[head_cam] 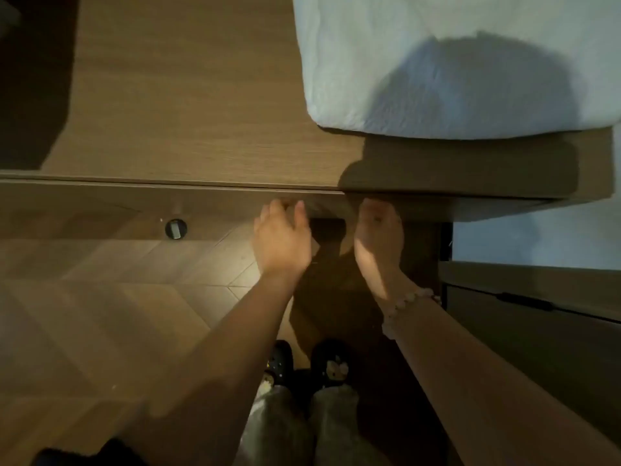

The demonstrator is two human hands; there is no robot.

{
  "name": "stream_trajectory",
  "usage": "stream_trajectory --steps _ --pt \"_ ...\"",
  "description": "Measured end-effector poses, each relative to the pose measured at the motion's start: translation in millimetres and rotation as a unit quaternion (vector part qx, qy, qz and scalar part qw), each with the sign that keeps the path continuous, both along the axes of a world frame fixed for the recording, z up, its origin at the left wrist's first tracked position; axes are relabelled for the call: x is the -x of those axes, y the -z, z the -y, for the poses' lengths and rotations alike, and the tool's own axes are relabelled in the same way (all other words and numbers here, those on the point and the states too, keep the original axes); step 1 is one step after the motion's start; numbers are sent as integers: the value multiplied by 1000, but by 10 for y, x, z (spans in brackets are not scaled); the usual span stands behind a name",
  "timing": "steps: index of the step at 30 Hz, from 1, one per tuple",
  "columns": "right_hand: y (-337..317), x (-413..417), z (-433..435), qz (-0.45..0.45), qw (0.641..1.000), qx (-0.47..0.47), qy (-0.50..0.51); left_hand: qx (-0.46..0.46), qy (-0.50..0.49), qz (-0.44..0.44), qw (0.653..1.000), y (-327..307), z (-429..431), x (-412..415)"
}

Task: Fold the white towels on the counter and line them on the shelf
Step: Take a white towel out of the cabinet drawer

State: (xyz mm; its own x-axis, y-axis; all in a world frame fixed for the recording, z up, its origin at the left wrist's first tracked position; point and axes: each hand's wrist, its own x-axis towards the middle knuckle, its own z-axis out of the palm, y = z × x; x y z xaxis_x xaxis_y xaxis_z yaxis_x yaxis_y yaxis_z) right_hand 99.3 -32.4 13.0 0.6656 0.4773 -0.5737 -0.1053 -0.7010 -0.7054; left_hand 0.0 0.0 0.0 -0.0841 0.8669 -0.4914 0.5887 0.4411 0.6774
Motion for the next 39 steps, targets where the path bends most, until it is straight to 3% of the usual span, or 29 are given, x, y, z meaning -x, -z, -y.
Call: stream_trajectory --steps 3,10,14,17,21,26,30,34,37,39 --pt "127 20 -123 -136 986 0 94 39 -69 57 995 115 -44 -79" --pt "538 159 -219 -250 950 -20 187 100 -154 165 969 456 -63 -54" --pt "694 146 -328 -250 941 -40 223 97 -213 205 950 519 -95 -107" --pt "808 107 -303 -226 948 -74 212 143 -234 238 932 501 -159 -117" --pt "974 69 -273 -228 954 -137 138 174 -219 283 918 566 -205 -107" --pt "1027 3 -422 -283 924 -90 240 158 -205 321 911 796 -220 -170" --pt "1047 38 -311 -268 934 -137 193 124 -169 382 900 849 -245 -159" --pt "924 100 -174 -255 947 -128 144 113 -187 385 897 796 -98 -127" --pt "936 153 7 -268 942 -139 147 111 -168 412 889 864 70 -30" --pt "992 166 138 -294 929 -148 171 126 -178 452 865 912 195 73"
